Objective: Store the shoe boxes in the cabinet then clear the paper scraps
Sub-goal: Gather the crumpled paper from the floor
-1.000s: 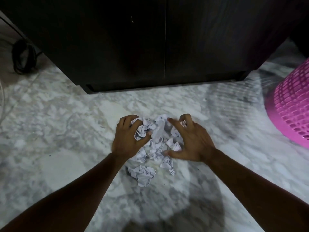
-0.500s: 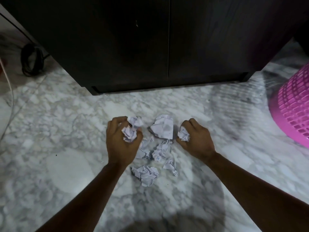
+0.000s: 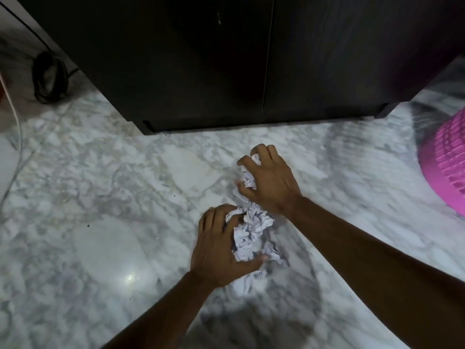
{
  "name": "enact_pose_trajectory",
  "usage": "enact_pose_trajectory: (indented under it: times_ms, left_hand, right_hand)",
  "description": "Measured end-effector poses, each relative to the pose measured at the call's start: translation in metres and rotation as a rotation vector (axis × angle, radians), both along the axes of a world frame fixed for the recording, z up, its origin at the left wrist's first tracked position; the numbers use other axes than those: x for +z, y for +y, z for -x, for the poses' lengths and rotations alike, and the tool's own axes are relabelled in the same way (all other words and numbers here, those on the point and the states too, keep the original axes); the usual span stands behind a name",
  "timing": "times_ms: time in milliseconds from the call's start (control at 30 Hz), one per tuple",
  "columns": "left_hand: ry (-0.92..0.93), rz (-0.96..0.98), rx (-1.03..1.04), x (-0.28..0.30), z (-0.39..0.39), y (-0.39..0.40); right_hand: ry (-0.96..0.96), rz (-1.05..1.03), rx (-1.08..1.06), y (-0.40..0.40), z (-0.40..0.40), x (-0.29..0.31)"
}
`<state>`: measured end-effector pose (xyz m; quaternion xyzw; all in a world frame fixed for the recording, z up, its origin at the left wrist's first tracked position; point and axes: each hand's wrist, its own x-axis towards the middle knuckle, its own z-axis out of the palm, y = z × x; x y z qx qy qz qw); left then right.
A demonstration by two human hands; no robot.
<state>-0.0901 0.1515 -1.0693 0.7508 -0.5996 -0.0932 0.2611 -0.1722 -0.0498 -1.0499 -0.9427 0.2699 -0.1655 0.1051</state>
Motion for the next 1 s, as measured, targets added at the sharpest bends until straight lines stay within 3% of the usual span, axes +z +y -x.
enact_pose_trajectory:
  times_ms: [100,267,500,667,800,1000]
  left_hand:
    - [0.035,0.046,-0.015,0.001,0.001,0.001]
    - [-0.045,0.049,-0.114,-0.008,0.002,0.002]
    - [-0.108,0.032,-0.084,-0.014,0.0,0.001]
    - [-0.053,0.013,-0.056,-0.01,0.0,0.002]
    - [-0.047,-0.03,-0.041,-0.008,0.0,0.001]
    - [-0.047,-0.086,-0.086,-0.003,-0.001,0.001]
  right_hand:
    - [0.065,0.003,-0.023,-0.002,0.001,-0.023]
    - [-0.059,0.069,-0.058,0.004,-0.001,-0.033]
    - [-0.228,-0.26,-0.249,-0.015,0.002,-0.002]
    - [-0.396,-0.312,-0.298,0.004,0.045,0.033]
    - [-0.376,-0.278,-0.227,0.063,0.089,0.042]
    - [-0.081,-0.237,-0.021,0.15,0.14,0.004]
